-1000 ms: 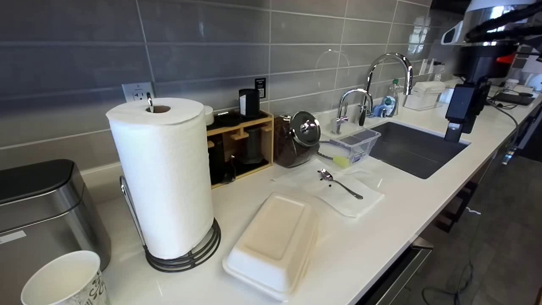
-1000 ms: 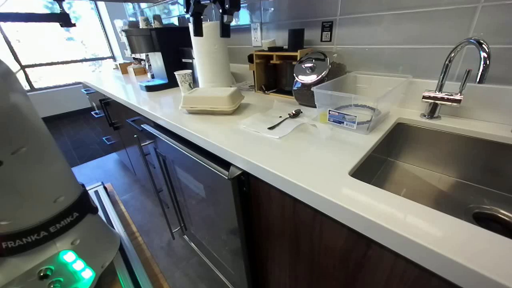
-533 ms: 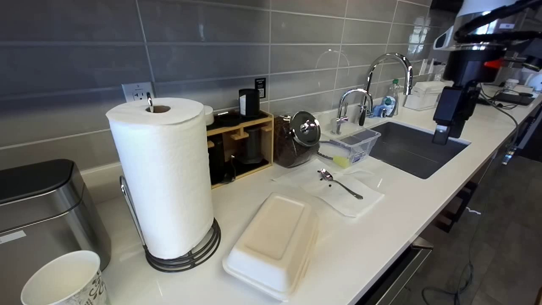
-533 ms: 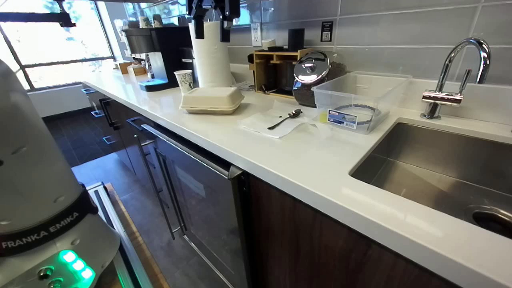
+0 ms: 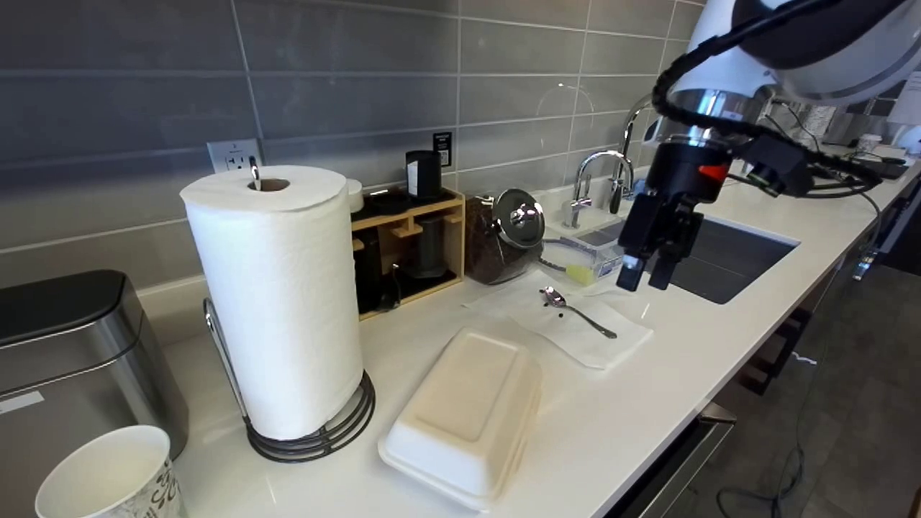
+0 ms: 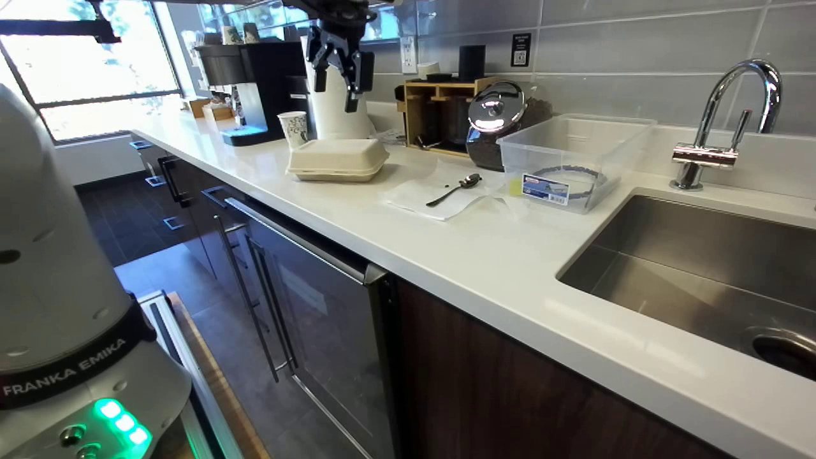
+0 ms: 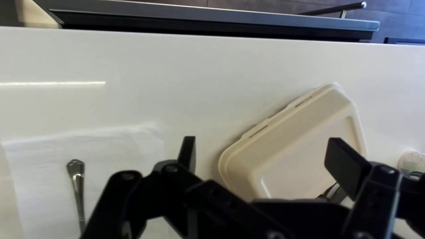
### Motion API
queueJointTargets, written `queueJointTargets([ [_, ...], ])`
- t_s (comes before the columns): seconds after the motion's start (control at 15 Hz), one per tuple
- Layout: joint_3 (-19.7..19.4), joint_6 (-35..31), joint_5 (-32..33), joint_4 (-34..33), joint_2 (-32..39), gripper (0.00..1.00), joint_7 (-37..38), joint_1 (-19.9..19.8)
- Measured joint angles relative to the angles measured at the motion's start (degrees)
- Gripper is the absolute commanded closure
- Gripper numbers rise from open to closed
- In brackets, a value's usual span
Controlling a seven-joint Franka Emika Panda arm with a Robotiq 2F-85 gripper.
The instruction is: Push the white food pack forwards then backwards.
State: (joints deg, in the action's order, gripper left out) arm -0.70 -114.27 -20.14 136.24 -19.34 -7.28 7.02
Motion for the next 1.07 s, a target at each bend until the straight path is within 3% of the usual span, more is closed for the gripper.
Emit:
queueJointTargets([
  [0.4, 7.78, -1.37, 0.94, -4.25, 8.30, 0.00, 0.50, 3.94],
  [1.07, 9.19, -1.41, 3.33, -7.55, 10.56, 0.00, 0.73, 4.10],
])
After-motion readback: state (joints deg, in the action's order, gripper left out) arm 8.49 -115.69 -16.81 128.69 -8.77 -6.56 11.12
